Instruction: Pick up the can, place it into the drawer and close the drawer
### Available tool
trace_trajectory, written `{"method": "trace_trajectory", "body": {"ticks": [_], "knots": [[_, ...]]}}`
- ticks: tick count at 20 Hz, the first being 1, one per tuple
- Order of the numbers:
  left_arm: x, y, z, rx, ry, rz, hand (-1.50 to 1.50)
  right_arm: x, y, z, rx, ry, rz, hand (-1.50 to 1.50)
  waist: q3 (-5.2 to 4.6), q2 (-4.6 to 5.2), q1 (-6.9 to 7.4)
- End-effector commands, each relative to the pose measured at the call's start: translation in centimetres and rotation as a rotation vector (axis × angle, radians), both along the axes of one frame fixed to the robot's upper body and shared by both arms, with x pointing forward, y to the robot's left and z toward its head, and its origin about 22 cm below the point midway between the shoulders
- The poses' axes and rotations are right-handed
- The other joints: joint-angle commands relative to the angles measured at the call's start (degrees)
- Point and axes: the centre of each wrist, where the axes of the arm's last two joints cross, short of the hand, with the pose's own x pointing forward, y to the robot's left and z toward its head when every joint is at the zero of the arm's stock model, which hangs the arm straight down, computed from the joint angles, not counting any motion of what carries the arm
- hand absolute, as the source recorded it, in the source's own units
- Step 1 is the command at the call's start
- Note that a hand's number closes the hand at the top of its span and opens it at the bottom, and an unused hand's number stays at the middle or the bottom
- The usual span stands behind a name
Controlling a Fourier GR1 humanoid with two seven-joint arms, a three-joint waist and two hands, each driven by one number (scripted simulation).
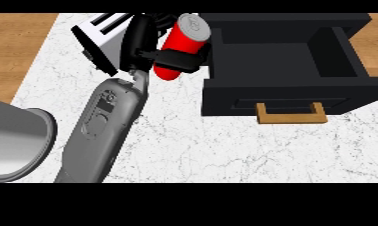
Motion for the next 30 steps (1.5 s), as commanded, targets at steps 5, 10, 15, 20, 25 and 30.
{"method": "trace_trajectory", "body": {"ticks": [5, 10, 15, 20, 25, 30], "knots": [[1.8, -5.5, 5.5, 0.035, -0.041, -0.011, 1.5, -1.1, 0.7, -1.0, -0.002, 0.008, 0.015, -1.5, 0.01, 0.14, -0.88], [2.4, -8.4, 8.3, 0.042, -0.026, 0.001, 1.5, 0.2, -0.2, -0.2, 0.007, 0.001, 0.026, -1.5, 0.02, 0.2, -0.84], [4.6, -8.8, 8.7, 0.05, -0.009, -0.012, 1.5, 1.8, -0.2, 0.2, -0.009, -0.004, 0.014, -1.5, 0.01, 0.36, -0.73], [5.1, -10.8, 10.2, 0.08, 0.017, 0.002, 1.5, 2.0, 0.6, 1.3, 0.001, 0.004, 0.016, -1.5, 0.02, 0.43, -1.35], [5.7, -11.5, 9.0, 0.117, 0.027, 0.023, 1.5, 1.7, 0.3, 0.3, -0.018, -0.007, 0.038, -1.5, 0.07, 0.66, -2.63], [6.2, -11.8, 8.3, 0.153, 0.007, 0.032, 1.5, 2.4, -0.3, 0.7, -0.017, 0.003, 0.038, -1.5, 0.09, 0.84, -3.13]]}}
